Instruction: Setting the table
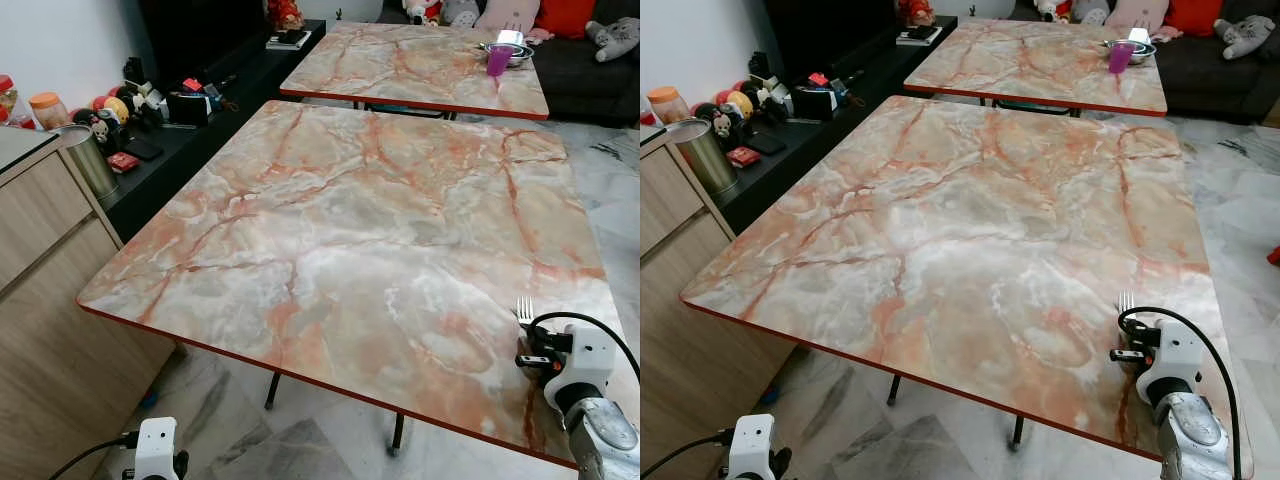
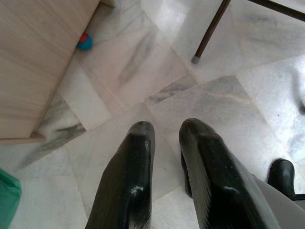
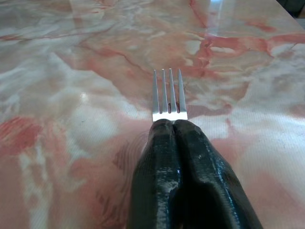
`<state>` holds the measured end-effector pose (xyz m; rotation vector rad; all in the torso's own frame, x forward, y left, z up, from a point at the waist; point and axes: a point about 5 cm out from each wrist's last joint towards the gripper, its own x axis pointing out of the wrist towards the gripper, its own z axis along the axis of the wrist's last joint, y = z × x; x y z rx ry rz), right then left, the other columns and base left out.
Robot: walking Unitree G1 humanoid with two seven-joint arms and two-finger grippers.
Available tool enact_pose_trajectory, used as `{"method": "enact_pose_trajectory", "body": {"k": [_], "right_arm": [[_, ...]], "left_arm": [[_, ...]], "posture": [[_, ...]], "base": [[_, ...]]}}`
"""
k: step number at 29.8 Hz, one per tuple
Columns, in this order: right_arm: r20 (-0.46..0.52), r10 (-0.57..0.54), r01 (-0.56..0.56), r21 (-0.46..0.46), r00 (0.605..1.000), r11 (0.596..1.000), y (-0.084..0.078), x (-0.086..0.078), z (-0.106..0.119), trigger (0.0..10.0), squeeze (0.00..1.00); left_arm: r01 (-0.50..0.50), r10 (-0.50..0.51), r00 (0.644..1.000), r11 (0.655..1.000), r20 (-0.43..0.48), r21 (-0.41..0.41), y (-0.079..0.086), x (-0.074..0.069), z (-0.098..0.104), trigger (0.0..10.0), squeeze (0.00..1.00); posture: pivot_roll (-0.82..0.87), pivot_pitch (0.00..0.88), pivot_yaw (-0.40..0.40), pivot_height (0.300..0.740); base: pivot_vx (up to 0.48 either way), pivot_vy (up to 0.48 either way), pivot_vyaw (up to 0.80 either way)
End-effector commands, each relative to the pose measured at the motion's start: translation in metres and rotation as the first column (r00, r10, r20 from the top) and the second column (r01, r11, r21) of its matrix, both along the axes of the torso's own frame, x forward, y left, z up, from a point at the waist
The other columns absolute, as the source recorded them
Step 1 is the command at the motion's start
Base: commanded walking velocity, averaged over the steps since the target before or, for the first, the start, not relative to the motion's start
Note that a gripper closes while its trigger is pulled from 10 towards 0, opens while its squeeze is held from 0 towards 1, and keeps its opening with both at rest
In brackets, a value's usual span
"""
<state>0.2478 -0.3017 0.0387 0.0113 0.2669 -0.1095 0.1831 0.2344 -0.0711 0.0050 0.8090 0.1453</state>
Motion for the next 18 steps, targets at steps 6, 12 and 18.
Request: {"method": "enact_pose_trajectory", "body": {"k": [6, 12, 18], "right_arm": [[0.036, -0.029, 0.027, 0.059, 0.999, 0.998, 0.004, 0.004, 0.006, 10.0, 1.0], [0.107, -0.03, 0.02, 0.093, 0.994, 0.995, 0.012, 0.012, 0.022, 10.0, 1.0], [0.137, -0.012, -0.003, 0.11, 0.991, 0.994, 0.023, 0.016, 0.034, 10.0, 1.0]], "left_arm": [[-0.001, 0.001, 1.0, 1.0, -0.012, 0.012, 0.004, -0.002, 0.0, 10.0, 0.0], [0.0, 0.0, 1.0, 1.0, -0.012, 0.012, 0.004, -0.002, 0.0, 10.0, 0.0], [0.001, 0.0, 1.0, 1.0, -0.012, 0.01, 0.004, -0.002, 0.0, 10.0, 0.0]], "posture": [[0.03, 0.032, 0.027, 0.74], [0.02, 0.034, 0.031, 0.74], [0.02, 0.035, 0.028, 0.74]], "base": [[0.0, 0.0, 0.0], [0.0, 0.0, 0.0], [0.0, 0.0, 0.0]]}}
